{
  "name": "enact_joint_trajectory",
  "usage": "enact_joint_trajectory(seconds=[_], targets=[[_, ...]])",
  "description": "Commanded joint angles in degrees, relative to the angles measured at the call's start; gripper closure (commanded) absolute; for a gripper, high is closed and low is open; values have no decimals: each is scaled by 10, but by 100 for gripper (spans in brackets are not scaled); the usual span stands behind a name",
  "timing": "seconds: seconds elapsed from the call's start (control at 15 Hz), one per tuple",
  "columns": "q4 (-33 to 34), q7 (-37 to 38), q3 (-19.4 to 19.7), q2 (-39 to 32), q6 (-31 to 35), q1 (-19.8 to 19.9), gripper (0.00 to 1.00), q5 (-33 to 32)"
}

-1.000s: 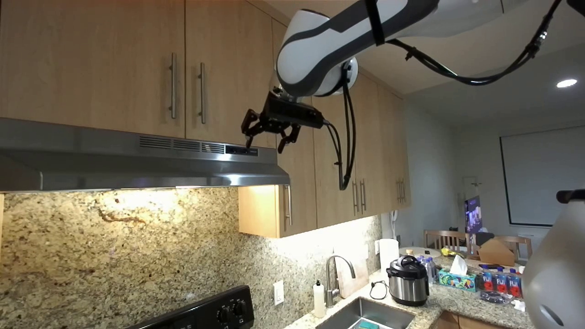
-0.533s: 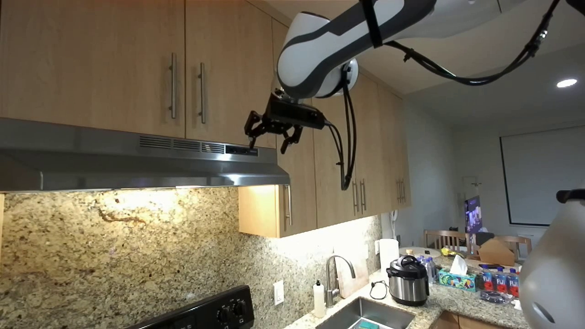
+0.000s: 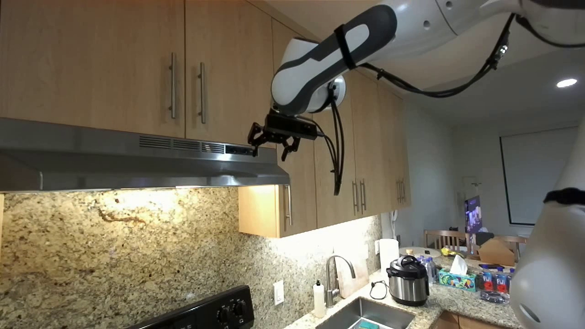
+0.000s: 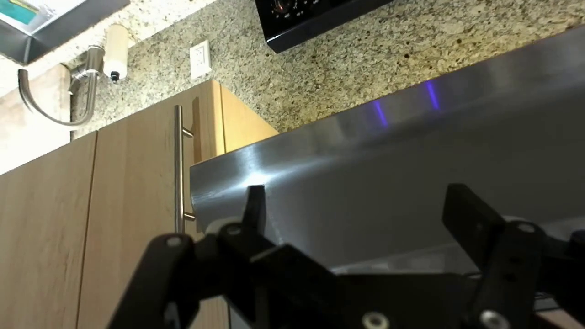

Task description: Turn off the stove light

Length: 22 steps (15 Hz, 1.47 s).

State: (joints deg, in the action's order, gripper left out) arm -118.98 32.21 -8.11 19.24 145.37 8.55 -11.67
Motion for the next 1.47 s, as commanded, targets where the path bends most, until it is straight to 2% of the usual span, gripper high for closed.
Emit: enact_joint_trajectory(seconds=[0.0, 0.07, 0.47, 0.6, 1.0, 1.4], targets=[[62, 13, -2, -47, 2, 10, 0, -20], [31, -1, 6, -27, -1, -2, 0, -5], [41, 0, 9, -36, -1, -5, 0, -6], [43, 12, 8, -43, 21, 1, 0, -16], [25, 45, -5, -56, 156, 32, 0, -100], [25, 98, -16, -62, 190, 50, 0, -155]])
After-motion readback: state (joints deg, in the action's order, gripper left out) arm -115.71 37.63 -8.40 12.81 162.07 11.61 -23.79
